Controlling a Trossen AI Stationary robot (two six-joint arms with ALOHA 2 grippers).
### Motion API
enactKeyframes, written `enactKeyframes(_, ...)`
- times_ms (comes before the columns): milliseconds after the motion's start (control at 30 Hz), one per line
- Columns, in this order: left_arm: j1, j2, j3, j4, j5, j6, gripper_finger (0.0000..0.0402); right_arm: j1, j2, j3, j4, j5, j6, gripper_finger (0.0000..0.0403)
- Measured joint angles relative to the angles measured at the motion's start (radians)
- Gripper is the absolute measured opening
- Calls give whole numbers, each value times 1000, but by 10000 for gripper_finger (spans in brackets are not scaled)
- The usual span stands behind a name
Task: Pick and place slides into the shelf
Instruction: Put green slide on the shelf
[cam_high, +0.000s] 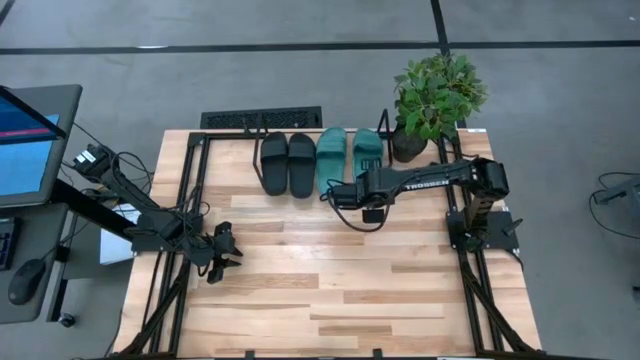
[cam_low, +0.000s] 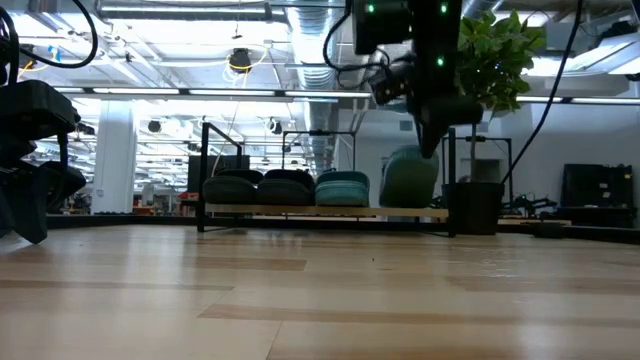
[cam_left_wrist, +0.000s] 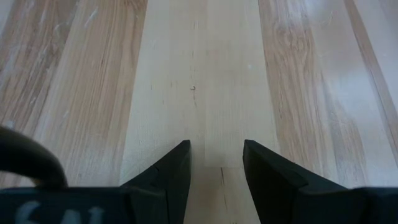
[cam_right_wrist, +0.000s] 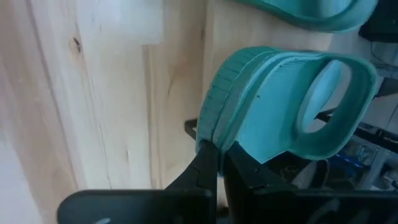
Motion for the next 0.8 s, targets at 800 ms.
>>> enactKeyframes(800, 0, 0, 0, 0, 0, 0, 135, -55, 0, -130, 209, 19, -85, 0)
